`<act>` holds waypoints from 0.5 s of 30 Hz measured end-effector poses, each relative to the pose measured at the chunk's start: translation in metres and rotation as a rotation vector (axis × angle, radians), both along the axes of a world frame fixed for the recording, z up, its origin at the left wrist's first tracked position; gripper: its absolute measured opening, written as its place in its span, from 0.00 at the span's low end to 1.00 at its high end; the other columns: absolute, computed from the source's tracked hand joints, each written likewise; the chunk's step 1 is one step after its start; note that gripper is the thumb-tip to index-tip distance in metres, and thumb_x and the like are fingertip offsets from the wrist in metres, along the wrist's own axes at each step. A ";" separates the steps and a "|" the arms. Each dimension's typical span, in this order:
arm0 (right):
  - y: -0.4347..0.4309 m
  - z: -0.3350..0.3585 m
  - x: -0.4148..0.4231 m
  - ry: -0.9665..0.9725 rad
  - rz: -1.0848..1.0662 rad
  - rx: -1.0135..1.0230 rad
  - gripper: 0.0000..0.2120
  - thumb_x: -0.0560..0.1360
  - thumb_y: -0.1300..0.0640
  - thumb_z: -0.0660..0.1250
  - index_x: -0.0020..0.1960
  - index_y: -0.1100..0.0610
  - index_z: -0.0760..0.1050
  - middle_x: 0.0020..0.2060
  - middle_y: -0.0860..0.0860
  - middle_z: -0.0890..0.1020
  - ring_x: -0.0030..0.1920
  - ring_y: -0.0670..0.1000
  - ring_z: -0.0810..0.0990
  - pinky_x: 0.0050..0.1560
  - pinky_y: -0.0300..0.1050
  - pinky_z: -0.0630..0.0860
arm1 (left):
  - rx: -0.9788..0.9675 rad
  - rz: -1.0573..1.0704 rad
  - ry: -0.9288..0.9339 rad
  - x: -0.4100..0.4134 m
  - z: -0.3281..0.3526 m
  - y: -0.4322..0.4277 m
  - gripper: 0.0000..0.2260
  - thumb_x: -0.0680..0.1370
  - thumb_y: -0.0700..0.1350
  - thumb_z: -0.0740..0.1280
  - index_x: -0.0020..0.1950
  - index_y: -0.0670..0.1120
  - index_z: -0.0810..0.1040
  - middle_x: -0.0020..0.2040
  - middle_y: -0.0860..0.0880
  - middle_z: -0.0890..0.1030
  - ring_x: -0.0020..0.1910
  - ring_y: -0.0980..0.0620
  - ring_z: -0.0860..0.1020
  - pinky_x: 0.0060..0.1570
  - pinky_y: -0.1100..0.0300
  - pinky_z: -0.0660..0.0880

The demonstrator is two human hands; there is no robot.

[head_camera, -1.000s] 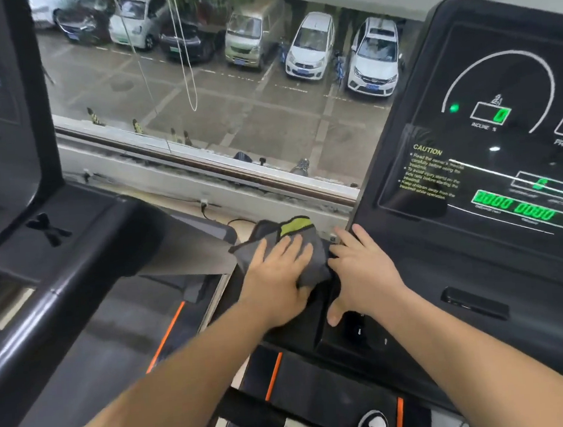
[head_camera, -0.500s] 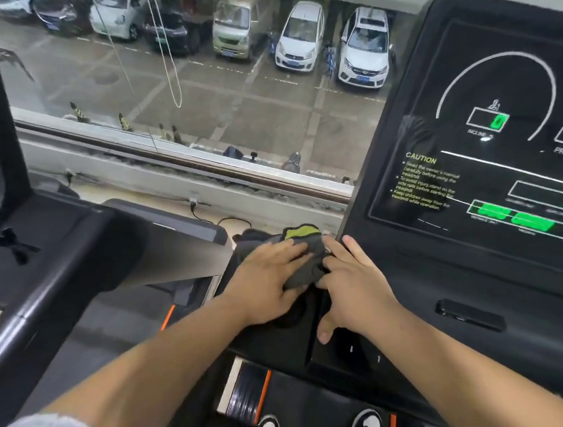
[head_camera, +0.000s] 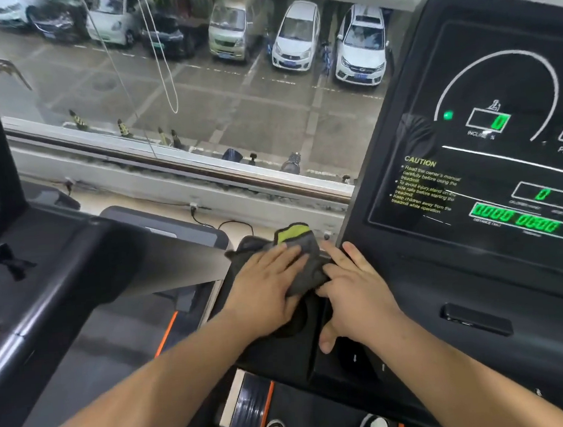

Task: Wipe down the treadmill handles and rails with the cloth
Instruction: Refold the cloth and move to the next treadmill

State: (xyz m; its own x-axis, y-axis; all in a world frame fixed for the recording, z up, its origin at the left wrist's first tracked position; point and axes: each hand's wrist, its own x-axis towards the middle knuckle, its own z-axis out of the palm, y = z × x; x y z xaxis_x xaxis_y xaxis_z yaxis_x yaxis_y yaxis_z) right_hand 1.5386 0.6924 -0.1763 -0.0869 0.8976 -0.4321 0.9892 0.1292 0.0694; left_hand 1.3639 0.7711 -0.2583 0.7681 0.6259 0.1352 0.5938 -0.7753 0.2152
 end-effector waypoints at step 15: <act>-0.004 0.007 -0.003 0.005 -0.016 0.068 0.55 0.54 0.28 0.77 0.76 0.48 0.70 0.77 0.44 0.67 0.81 0.46 0.35 0.74 0.50 0.21 | -0.052 0.023 -0.014 0.010 0.002 0.025 0.24 0.78 0.56 0.60 0.72 0.49 0.76 0.68 0.49 0.80 0.67 0.45 0.76 0.65 0.49 0.71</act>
